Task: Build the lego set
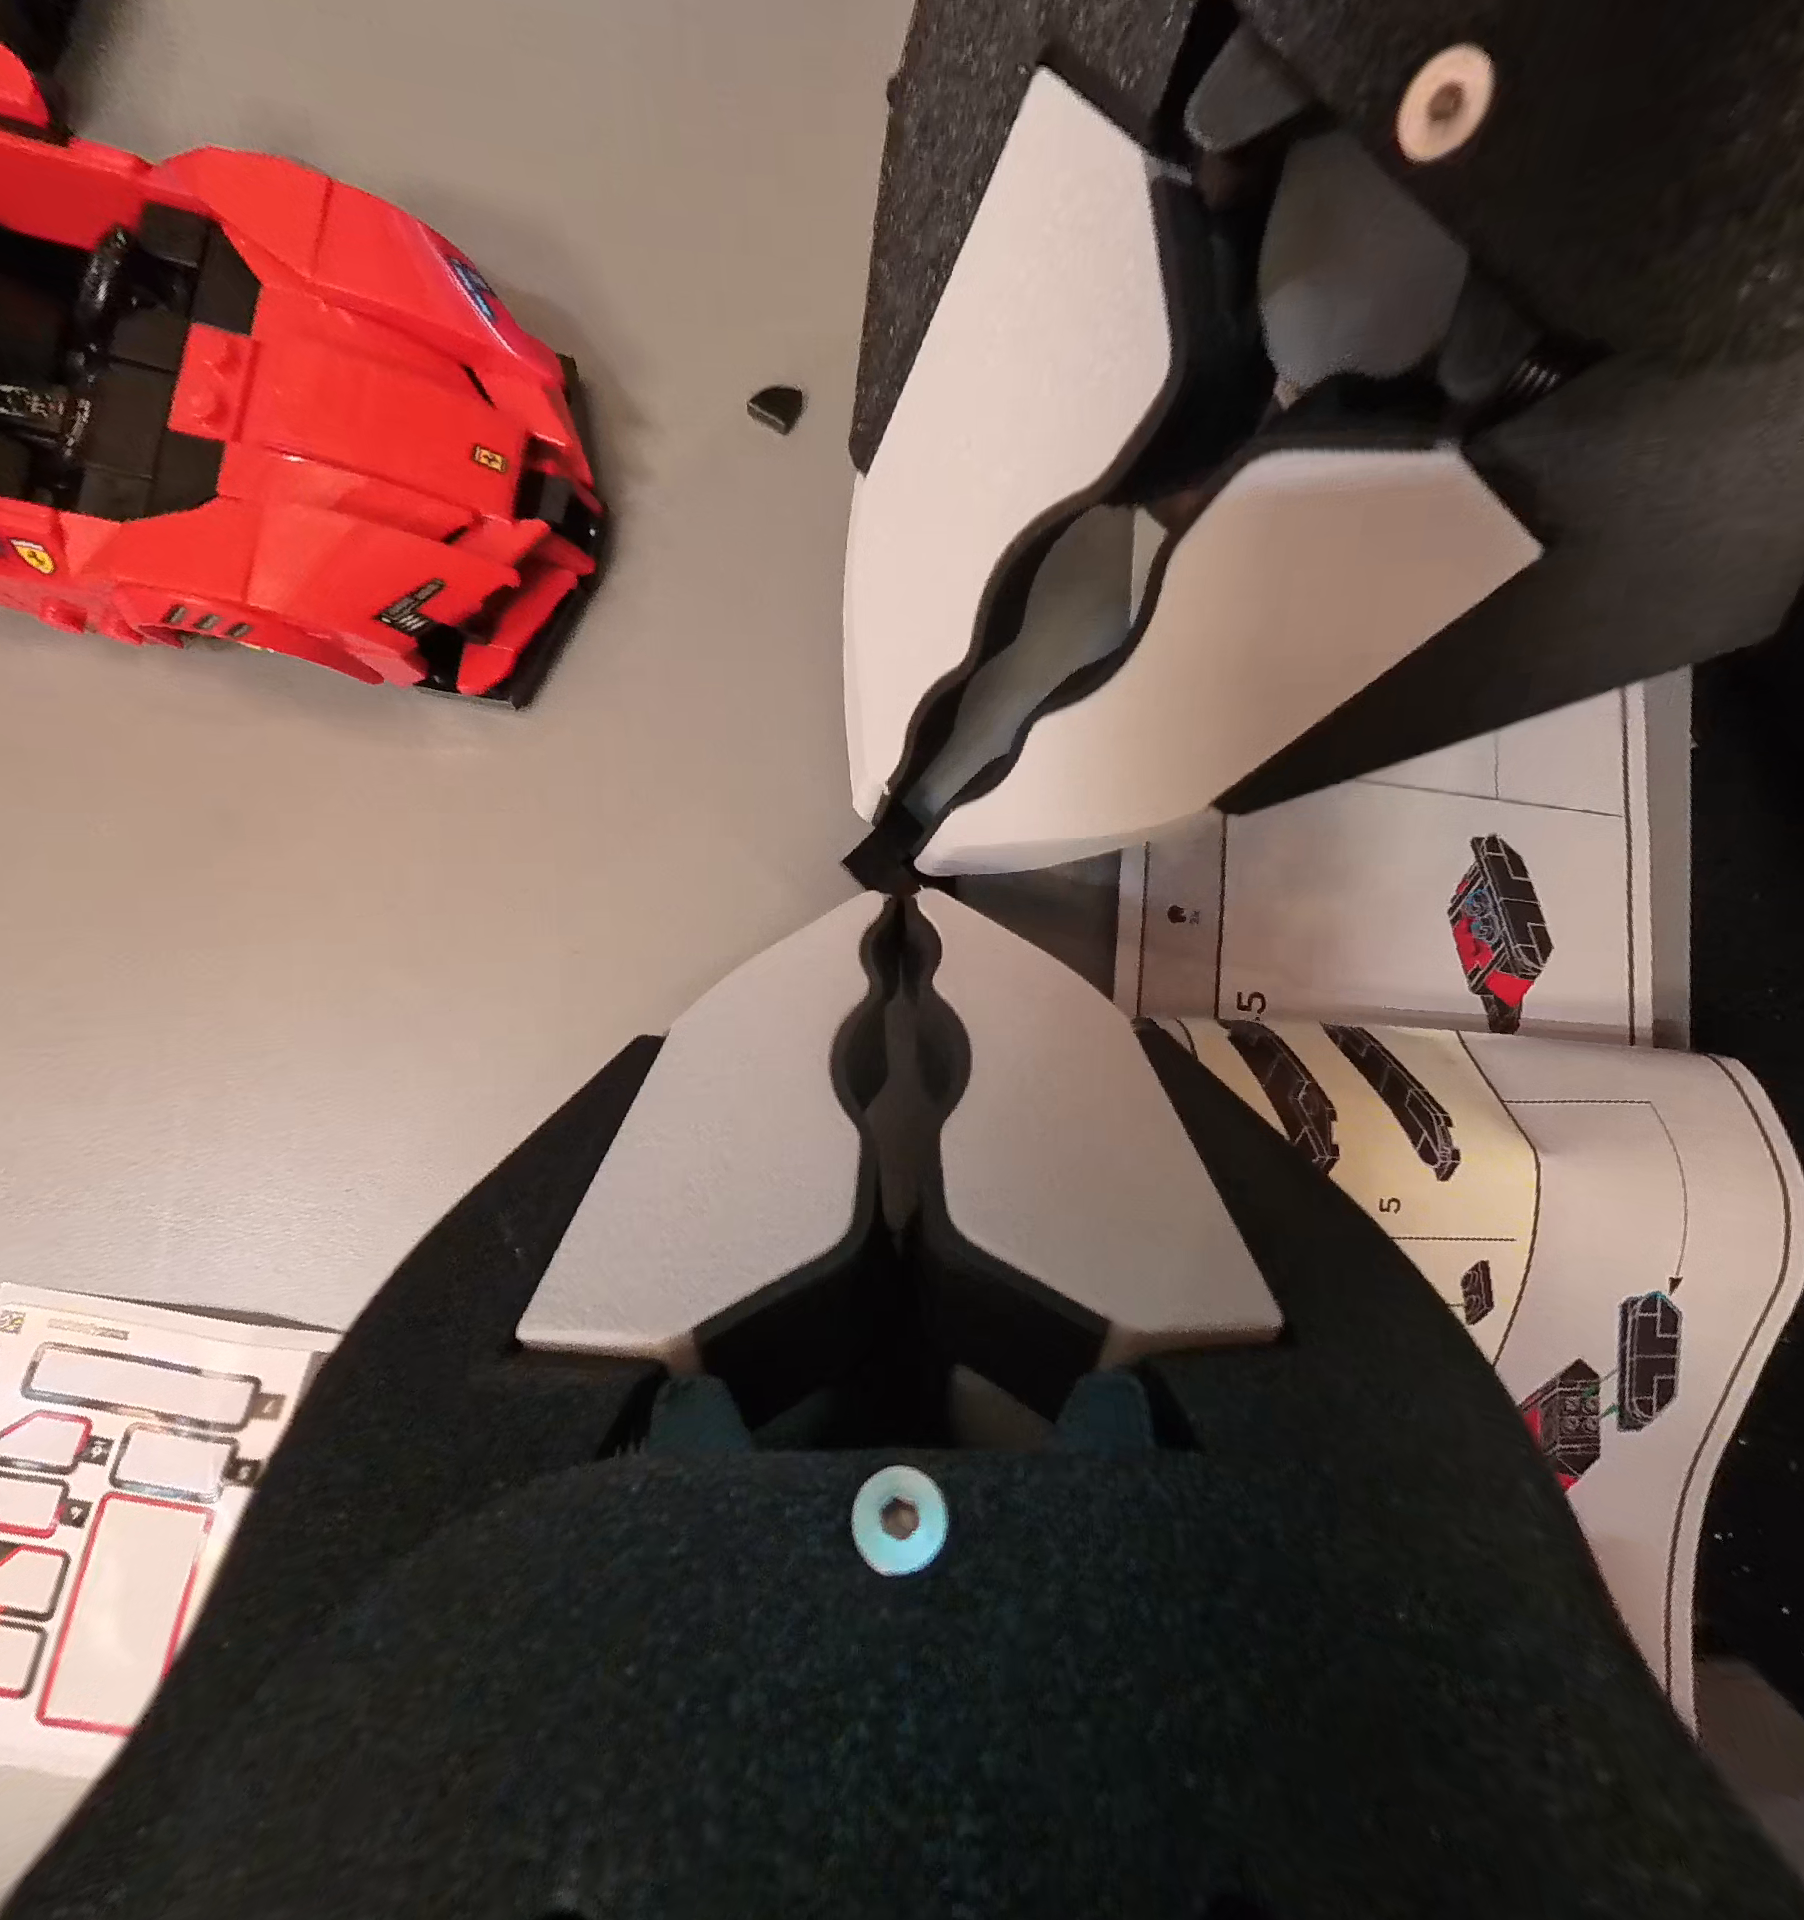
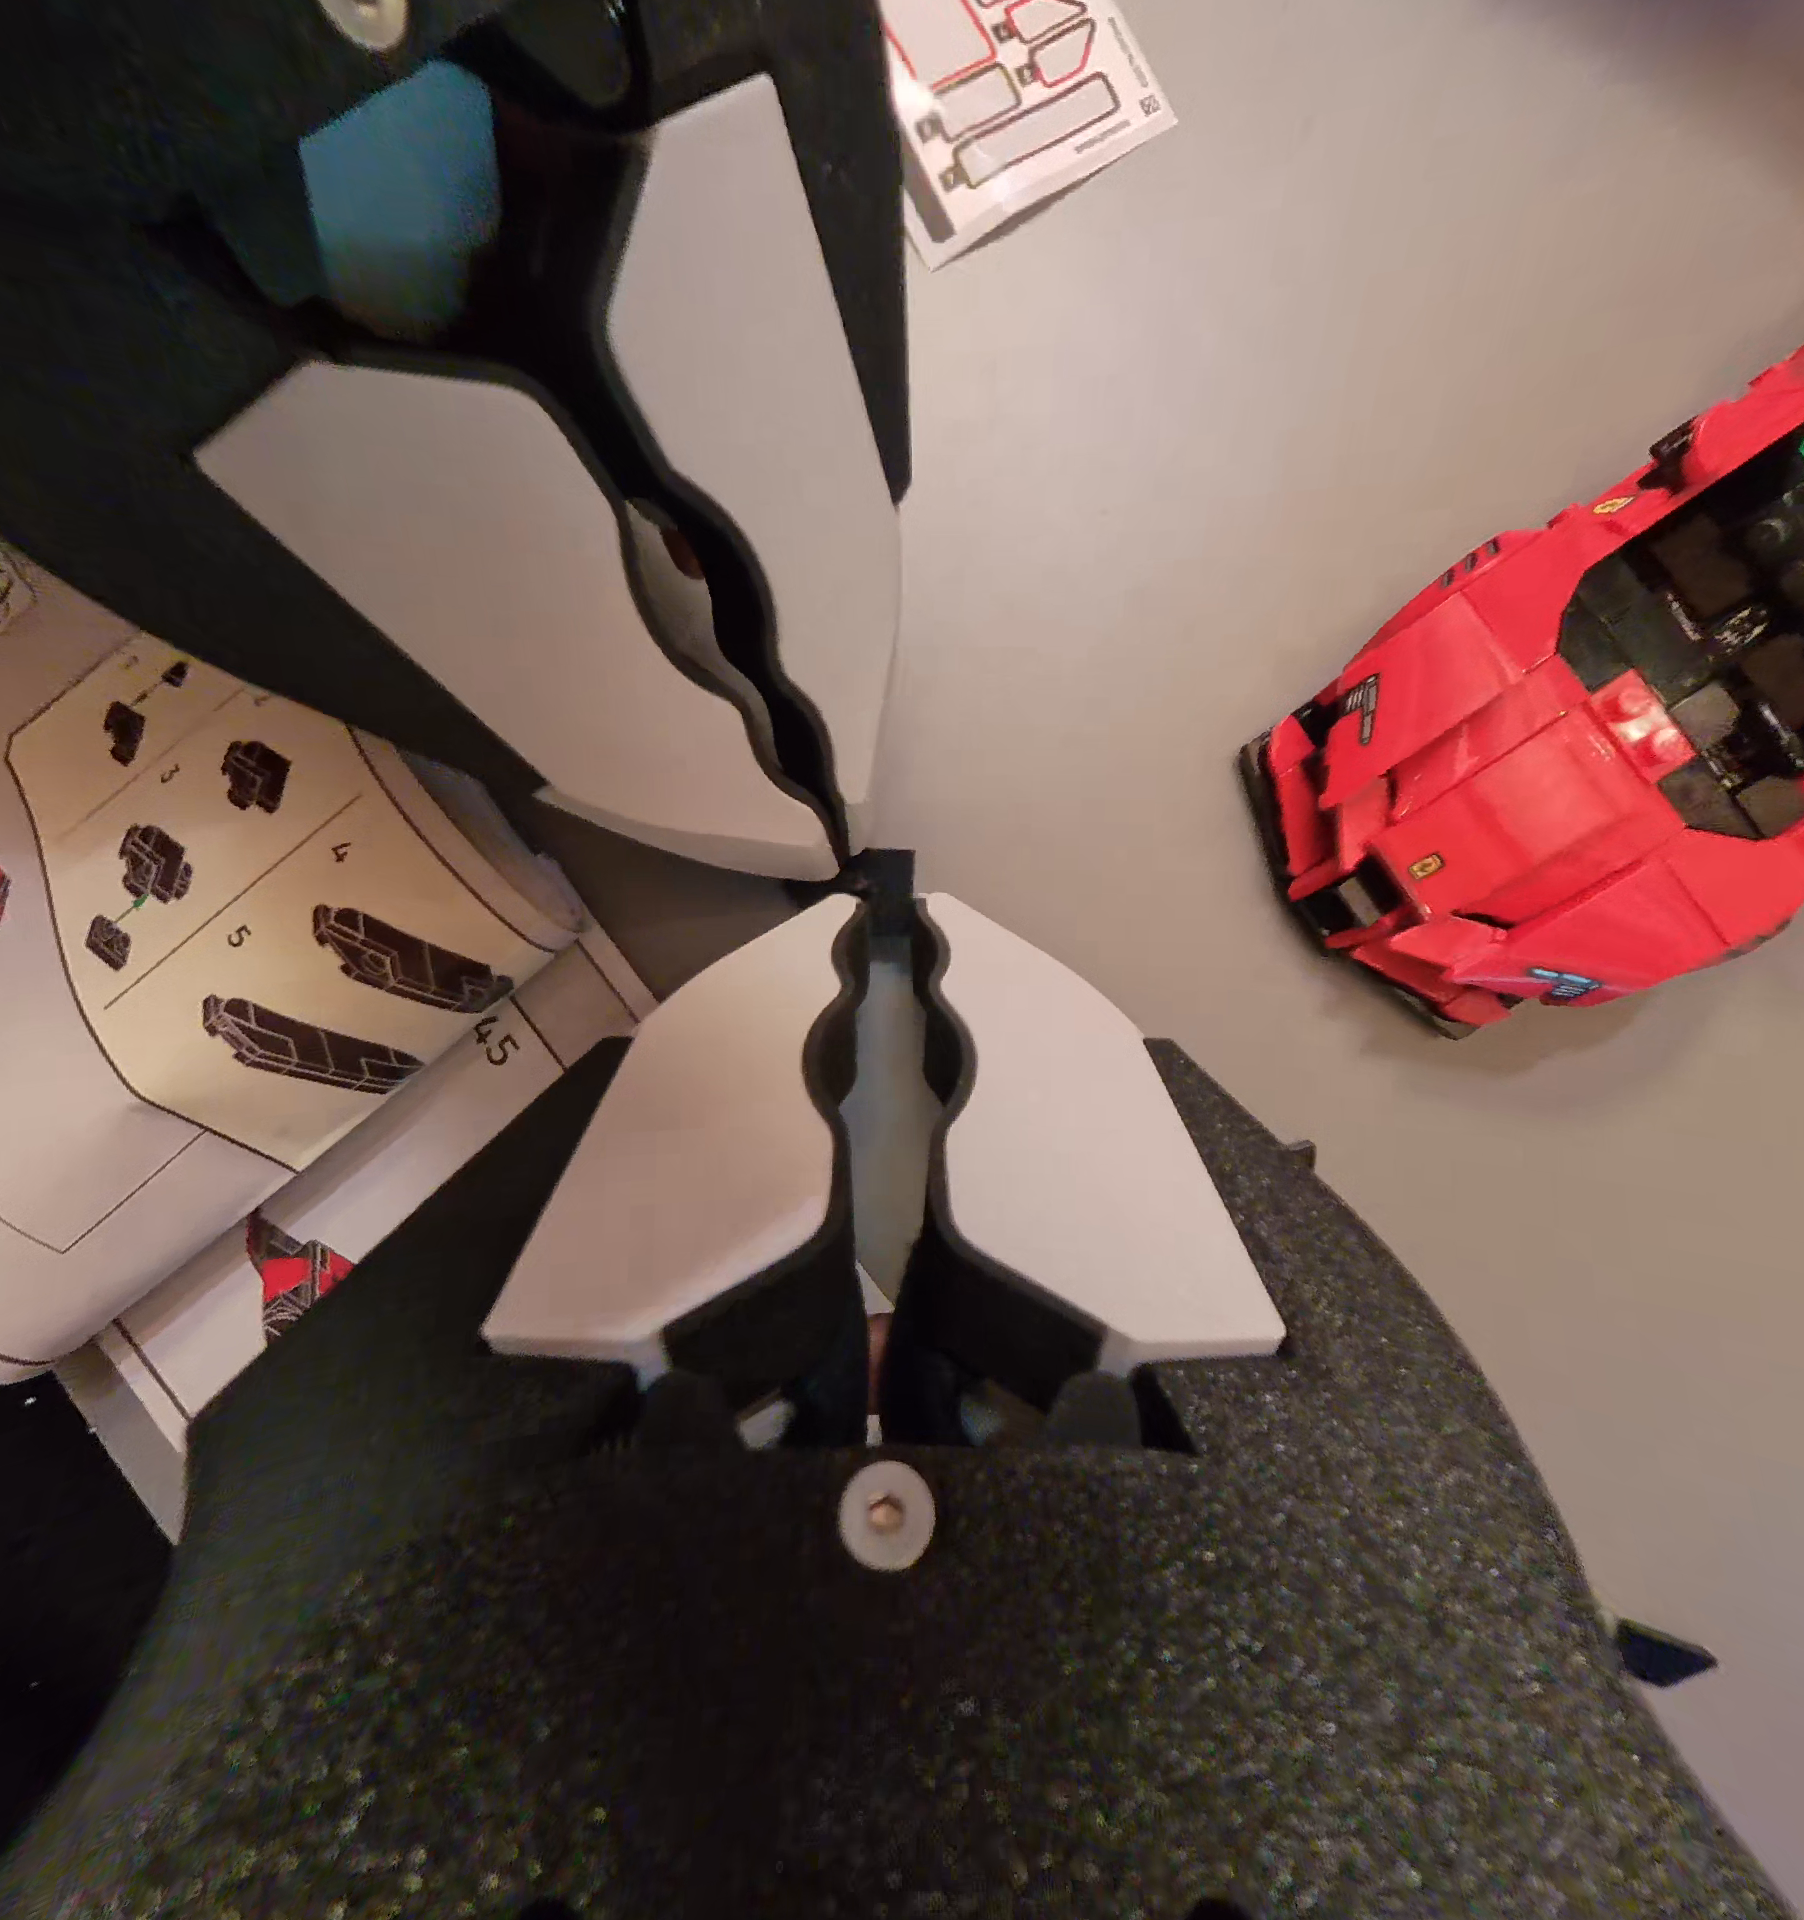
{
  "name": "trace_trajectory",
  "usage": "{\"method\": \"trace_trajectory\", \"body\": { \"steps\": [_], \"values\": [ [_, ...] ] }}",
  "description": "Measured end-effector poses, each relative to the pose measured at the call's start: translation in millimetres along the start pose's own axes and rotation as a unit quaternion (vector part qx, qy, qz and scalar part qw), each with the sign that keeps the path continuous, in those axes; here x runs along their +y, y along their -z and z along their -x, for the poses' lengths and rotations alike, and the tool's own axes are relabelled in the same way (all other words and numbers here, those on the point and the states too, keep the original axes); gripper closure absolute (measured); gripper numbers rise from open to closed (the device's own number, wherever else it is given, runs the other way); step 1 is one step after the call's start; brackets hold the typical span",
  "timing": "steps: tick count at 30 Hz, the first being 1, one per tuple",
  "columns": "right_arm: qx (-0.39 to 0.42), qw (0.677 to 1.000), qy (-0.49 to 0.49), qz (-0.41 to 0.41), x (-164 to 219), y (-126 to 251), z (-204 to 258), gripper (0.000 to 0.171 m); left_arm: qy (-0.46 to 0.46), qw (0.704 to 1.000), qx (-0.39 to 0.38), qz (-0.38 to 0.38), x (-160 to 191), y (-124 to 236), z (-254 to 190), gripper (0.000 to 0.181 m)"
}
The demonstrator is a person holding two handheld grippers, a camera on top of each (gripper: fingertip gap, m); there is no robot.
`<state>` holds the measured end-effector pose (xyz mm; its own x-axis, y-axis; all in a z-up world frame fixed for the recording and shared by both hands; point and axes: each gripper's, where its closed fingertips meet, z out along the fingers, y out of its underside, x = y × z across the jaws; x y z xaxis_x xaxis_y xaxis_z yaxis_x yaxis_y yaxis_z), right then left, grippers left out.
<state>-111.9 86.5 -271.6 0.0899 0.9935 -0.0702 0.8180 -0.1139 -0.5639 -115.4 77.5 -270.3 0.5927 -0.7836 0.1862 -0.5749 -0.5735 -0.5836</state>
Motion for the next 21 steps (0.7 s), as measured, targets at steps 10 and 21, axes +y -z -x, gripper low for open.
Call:
{"method": "trace_trajectory", "body": {
  "steps": [10,21],
  "values": [
    [-0.043,0.997,-0.013,-0.065,-11.2,8.2,-3.4,0.171,-0.003,1.0,-0.011,0.01,0.0,-0.2,0.0,0.181],
    [-0.039,0.998,0.007,-0.052,-7.1,-2.8,0.5,0.171,0.0,1.0,-0.002,0.007,-0.1,-0.3,0.1,0.181]
  ]
}}
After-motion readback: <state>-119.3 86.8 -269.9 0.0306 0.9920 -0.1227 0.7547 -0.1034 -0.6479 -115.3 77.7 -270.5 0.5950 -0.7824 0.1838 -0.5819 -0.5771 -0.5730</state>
